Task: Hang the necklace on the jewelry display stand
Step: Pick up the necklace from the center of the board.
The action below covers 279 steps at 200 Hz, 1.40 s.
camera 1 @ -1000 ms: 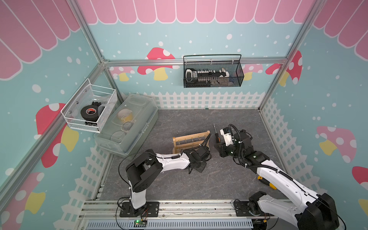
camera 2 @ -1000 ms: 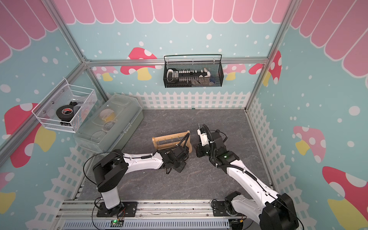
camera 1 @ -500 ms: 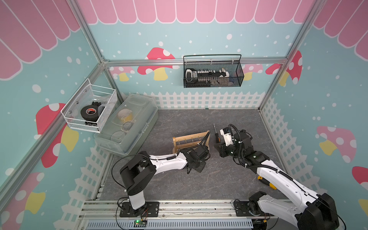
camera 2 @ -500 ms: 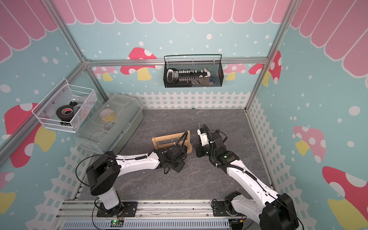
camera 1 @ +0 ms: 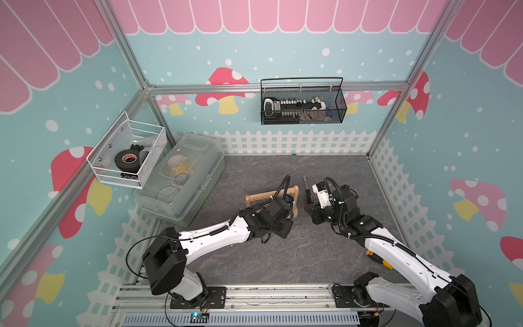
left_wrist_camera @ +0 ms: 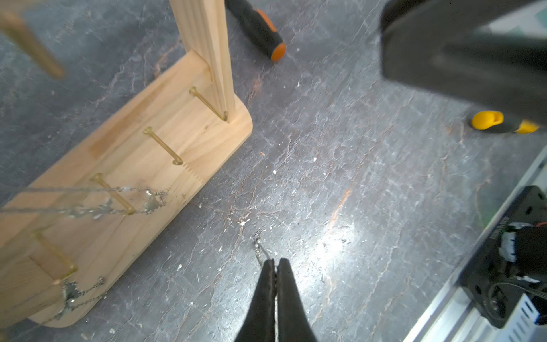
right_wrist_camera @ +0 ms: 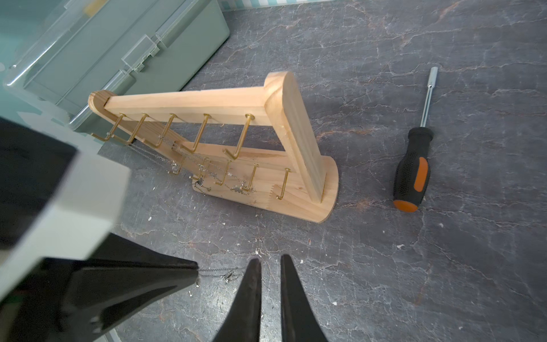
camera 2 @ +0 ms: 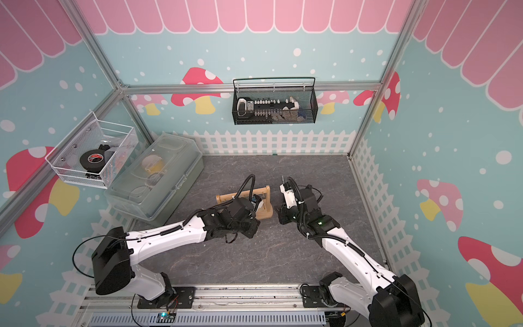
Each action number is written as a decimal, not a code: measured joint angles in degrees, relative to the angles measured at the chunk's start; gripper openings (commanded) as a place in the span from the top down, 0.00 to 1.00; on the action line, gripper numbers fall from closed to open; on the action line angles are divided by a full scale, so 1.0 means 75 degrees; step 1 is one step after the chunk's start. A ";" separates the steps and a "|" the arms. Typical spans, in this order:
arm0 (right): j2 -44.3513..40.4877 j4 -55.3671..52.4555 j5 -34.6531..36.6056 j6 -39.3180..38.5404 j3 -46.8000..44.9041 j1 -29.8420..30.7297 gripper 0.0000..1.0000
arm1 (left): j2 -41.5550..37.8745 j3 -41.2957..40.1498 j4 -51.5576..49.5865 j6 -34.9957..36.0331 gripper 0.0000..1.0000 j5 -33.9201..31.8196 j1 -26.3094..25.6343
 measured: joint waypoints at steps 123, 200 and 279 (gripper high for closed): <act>-0.0449 0.2168 -0.1923 -0.0099 -0.1014 0.0221 0.79 | -0.0982 0.1553 -0.0892 0.0277 1.00 0.0079 0.0291; -0.0670 0.2929 -0.1818 -0.0289 -0.1017 0.0909 0.80 | -0.0982 0.1807 -0.1233 0.0472 1.00 0.0122 0.0326; -0.0577 0.3244 -0.1821 -0.0469 -0.1008 0.1169 0.73 | -0.1078 0.1810 -0.1311 0.0495 1.00 0.0344 0.0332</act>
